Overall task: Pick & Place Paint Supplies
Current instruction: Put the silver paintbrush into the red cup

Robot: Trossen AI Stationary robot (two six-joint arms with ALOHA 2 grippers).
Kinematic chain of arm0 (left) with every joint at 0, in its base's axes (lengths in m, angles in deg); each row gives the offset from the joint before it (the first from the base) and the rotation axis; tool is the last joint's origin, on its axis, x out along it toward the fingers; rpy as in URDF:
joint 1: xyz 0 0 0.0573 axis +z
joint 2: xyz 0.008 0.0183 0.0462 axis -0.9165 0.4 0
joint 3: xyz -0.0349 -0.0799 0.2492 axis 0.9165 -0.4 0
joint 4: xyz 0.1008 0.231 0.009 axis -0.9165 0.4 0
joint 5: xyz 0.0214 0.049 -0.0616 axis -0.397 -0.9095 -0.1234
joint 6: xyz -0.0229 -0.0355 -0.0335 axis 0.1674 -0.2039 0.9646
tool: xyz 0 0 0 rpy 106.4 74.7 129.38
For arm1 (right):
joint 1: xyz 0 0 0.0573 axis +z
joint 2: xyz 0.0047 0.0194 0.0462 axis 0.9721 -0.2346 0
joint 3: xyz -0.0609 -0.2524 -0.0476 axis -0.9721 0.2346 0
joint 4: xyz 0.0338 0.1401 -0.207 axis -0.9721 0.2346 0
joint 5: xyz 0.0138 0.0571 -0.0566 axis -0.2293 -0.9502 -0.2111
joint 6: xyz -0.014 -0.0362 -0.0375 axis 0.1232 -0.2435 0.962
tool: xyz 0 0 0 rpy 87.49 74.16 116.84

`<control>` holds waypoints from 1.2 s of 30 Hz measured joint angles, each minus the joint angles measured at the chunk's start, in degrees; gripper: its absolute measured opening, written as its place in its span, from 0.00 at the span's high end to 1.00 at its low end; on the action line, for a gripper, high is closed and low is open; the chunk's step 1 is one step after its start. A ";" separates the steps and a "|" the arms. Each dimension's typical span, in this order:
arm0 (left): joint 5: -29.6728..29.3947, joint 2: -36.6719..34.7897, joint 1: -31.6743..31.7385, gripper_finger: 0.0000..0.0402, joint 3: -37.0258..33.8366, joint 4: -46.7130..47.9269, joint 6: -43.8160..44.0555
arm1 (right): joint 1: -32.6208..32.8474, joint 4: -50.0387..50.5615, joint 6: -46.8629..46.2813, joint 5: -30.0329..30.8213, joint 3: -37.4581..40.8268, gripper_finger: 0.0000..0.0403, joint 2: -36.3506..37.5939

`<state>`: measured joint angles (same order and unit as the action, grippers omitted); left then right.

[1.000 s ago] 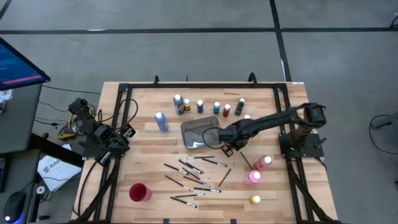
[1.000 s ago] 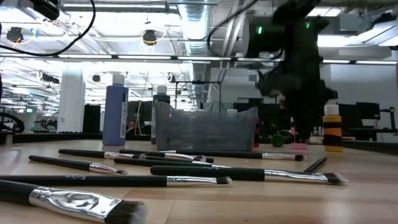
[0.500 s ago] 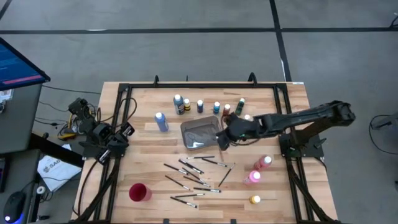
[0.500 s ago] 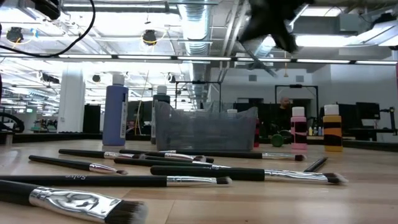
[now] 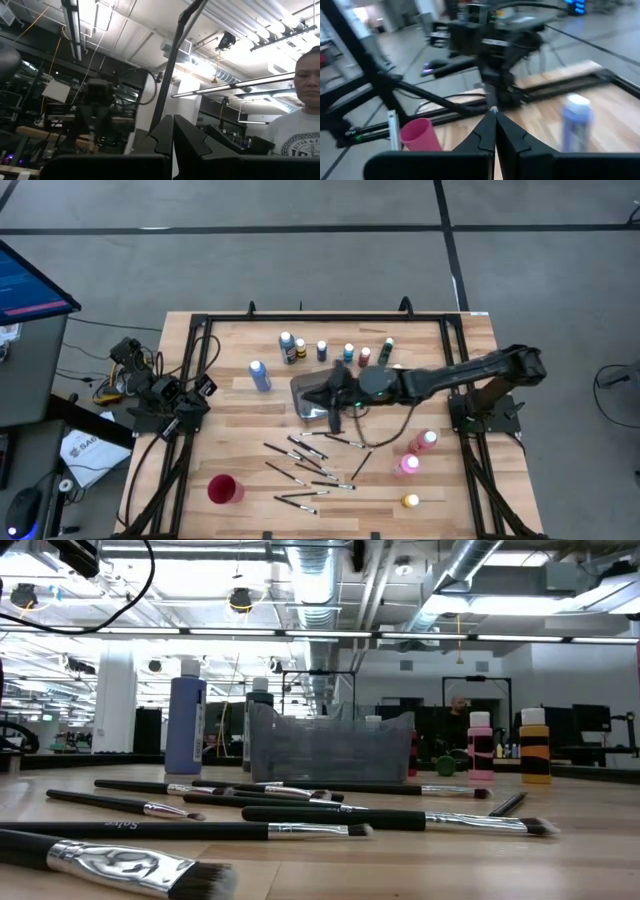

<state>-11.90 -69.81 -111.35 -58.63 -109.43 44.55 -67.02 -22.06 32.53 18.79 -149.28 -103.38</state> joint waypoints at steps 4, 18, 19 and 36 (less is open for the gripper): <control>0.00 0.00 -0.02 0.99 0.00 -0.02 0.00 | 1.53 -3.05 5.37 -4.42 -8.42 1.00 -7.49; 0.02 0.00 -0.02 0.99 0.00 -0.02 0.00 | 7.63 -7.03 14.18 -4.09 -42.97 1.00 -33.43; 0.02 0.00 -0.01 0.99 0.00 -0.02 0.00 | 7.86 -7.08 14.19 -4.11 -45.27 1.00 -35.22; 0.02 0.00 0.00 0.99 0.00 0.01 0.00 | 8.94 -5.85 11.28 -4.18 -58.92 1.00 -51.07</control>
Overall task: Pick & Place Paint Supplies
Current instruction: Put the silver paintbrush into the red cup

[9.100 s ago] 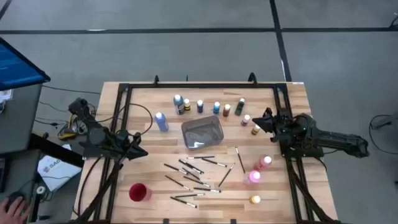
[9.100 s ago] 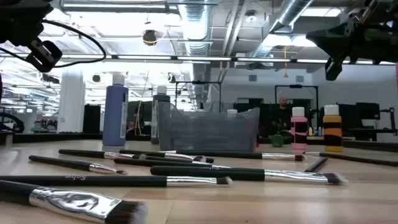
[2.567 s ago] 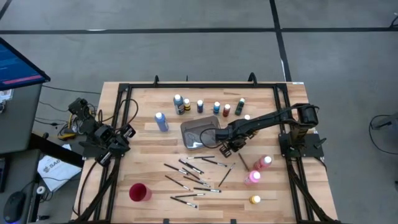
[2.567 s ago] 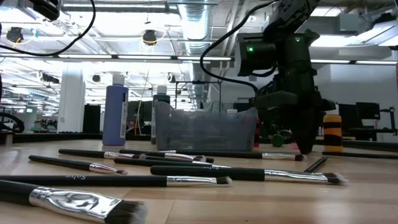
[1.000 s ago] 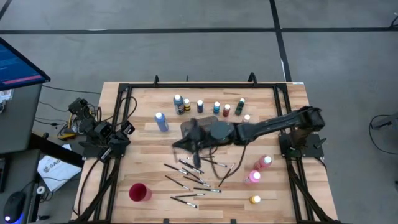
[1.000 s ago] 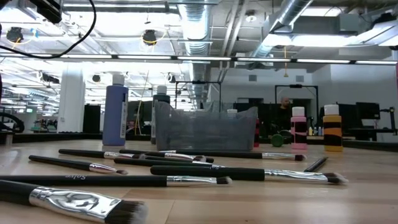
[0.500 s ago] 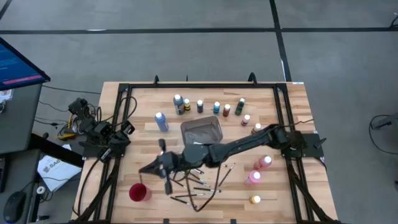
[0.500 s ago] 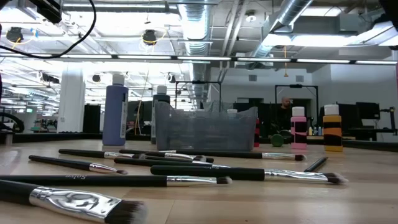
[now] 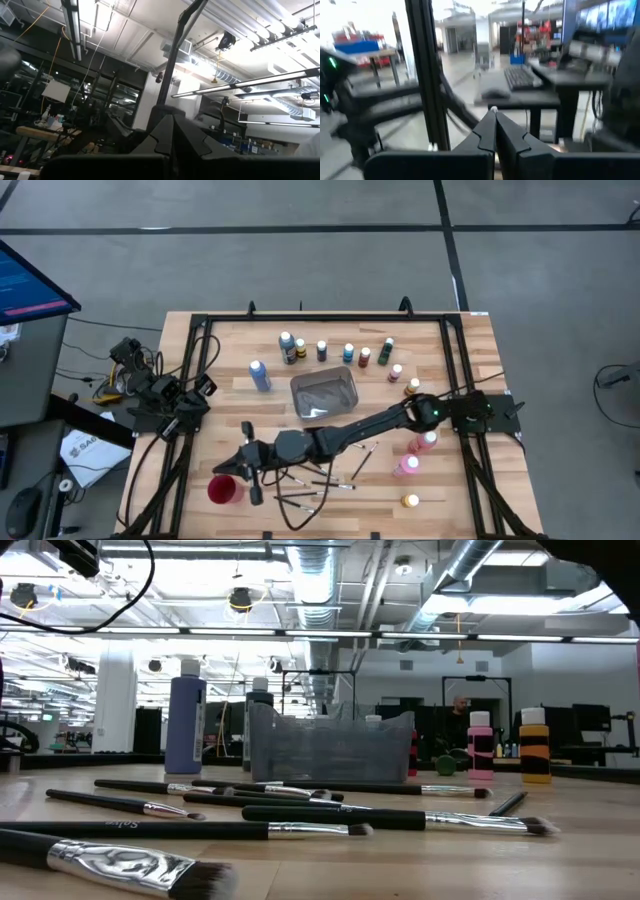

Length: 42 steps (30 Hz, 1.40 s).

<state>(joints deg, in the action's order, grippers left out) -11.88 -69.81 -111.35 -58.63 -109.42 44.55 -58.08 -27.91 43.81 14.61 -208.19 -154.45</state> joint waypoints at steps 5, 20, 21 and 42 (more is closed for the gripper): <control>0.02 0.04 -0.02 0.99 0.00 -0.02 0.00 | -0.40 1.07 0.22 -0.12 -0.07 1.00 -1.51; 0.28 0.37 0.00 0.99 0.00 -0.04 0.00 | -0.46 10.00 -0.08 -0.08 0.00 0.65 -1.76; 0.28 0.37 -0.01 0.99 0.00 -0.04 0.00 | -0.48 11.74 -0.71 -0.06 0.00 0.60 -0.95; 0.24 0.37 -0.01 0.99 0.00 -0.22 0.00 | 2.84 102.77 -52.36 13.16 0.41 0.48 19.78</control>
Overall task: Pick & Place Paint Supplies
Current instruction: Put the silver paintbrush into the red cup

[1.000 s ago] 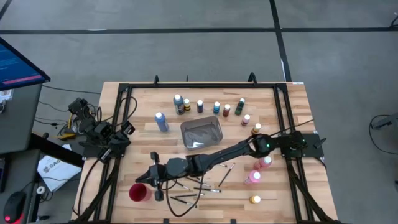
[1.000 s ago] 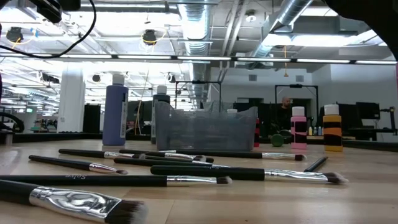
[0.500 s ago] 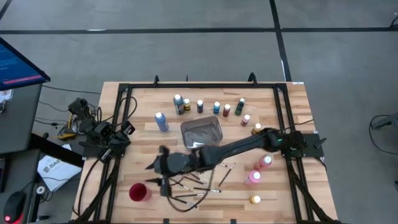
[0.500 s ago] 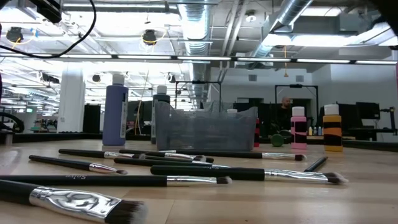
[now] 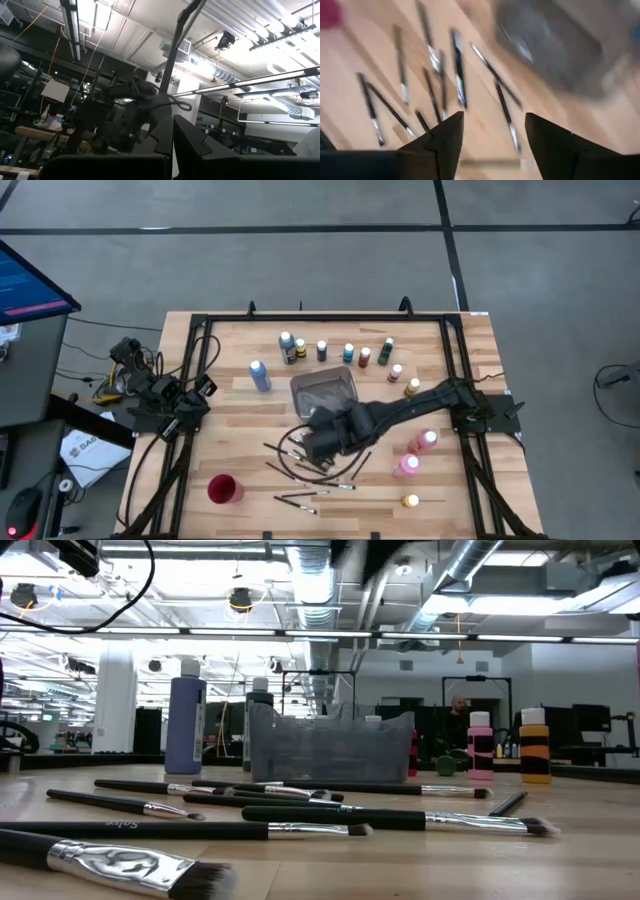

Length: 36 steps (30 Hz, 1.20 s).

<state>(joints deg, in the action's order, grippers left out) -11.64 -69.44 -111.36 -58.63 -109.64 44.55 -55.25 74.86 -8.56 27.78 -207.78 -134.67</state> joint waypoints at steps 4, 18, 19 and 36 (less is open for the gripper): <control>0.00 0.13 0.00 0.99 0.00 -0.12 0.00 | 0.92 5.97 -13.17 -3.02 4.91 0.43 -0.70; 0.00 0.44 0.00 0.99 0.00 -0.19 0.00 | -3.16 -13.24 -33.20 -14.27 41.87 0.40 13.97; 0.00 0.61 0.00 0.99 0.00 -0.36 0.00 | -3.35 -14.50 -35.53 -14.66 45.02 0.40 15.46; -0.35 3.78 0.00 0.99 0.02 -0.47 0.00 | -4.50 -36.39 -49.93 -19.25 63.24 0.40 17.77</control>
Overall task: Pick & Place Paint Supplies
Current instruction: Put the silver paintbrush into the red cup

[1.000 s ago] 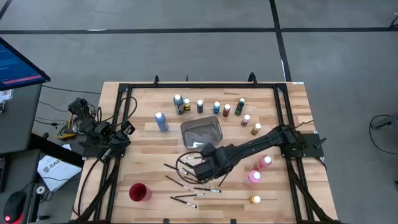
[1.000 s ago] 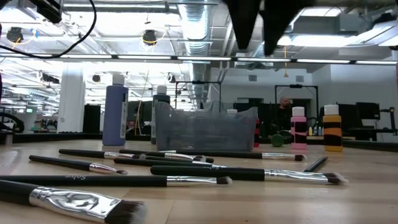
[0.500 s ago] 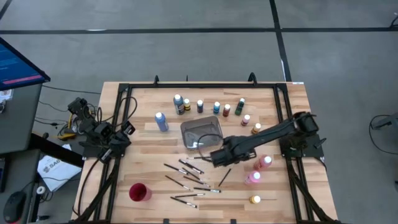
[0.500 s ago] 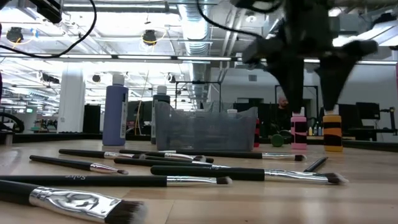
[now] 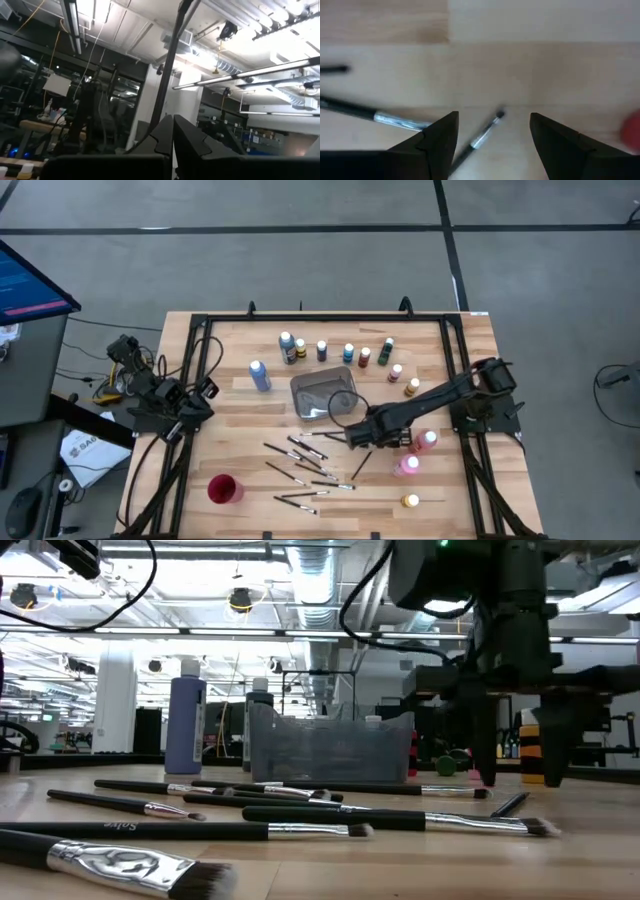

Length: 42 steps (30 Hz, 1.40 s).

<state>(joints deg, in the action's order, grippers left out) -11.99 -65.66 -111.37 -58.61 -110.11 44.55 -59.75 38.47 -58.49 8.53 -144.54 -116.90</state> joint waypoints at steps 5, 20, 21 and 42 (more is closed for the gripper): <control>0.15 0.92 0.01 0.99 0.02 0.66 0.00 | -0.09 -1.86 -0.17 -0.70 -0.34 0.41 -2.83; 0.37 5.85 0.00 0.99 0.02 0.14 0.00 | -3.64 -3.02 2.93 -3.51 -0.33 0.77 -4.05; 0.36 6.29 0.00 0.99 0.02 0.19 0.00 | -3.80 -2.98 3.50 -3.56 -0.32 0.80 -4.05; 0.35 12.64 0.01 0.99 0.02 0.19 0.00 | -4.45 4.37 9.79 7.61 -4.35 1.00 -4.53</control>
<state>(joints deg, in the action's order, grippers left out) -11.64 -53.02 -111.36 -58.59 -109.92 44.55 -64.20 42.84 -48.69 16.14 -148.89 -121.43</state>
